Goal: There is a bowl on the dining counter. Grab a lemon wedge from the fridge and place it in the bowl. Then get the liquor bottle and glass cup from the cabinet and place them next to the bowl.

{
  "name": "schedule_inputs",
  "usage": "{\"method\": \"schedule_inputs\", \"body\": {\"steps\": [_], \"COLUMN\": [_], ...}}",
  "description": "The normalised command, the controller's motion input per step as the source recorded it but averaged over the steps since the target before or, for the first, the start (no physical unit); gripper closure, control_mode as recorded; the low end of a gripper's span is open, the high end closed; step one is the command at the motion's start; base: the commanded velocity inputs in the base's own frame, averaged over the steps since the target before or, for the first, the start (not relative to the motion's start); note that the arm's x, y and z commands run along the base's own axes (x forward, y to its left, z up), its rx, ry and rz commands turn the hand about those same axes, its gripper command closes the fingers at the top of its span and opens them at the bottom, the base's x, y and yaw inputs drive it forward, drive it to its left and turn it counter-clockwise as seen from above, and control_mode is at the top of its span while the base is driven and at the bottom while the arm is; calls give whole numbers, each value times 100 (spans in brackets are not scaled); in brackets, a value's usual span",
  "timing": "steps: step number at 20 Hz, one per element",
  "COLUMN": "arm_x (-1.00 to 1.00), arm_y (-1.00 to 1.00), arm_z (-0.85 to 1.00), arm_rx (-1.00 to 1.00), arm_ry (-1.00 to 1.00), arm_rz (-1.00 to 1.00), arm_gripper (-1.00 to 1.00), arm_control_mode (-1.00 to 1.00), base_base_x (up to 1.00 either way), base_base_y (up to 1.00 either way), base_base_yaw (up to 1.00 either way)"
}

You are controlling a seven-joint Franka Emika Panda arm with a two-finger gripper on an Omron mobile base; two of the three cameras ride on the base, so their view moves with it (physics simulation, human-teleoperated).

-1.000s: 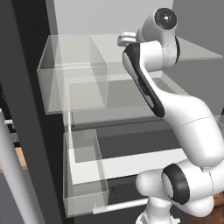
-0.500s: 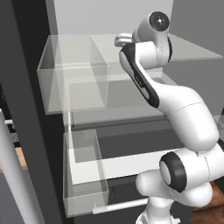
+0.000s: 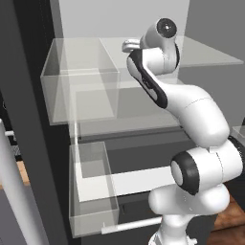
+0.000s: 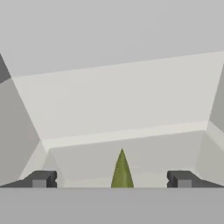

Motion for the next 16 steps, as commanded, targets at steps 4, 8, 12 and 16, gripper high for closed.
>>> {"method": "schedule_inputs", "body": {"steps": [4,8,12,16], "arm_x": [45,47,37,3], "arm_y": [0,0,0,0], "arm_z": [-1,0,0,0], "arm_rx": [0,0,0,0], "arm_ry": [0,0,0,0], "arm_rz": [1,1,1,0], "arm_gripper": [-100,-100,-100,-100], "arm_control_mode": [-100,-100,-100,-100], "base_base_x": [0,0,0,0], "base_base_y": [0,0,0,0], "base_base_yaw": [0,0,0,0]}}
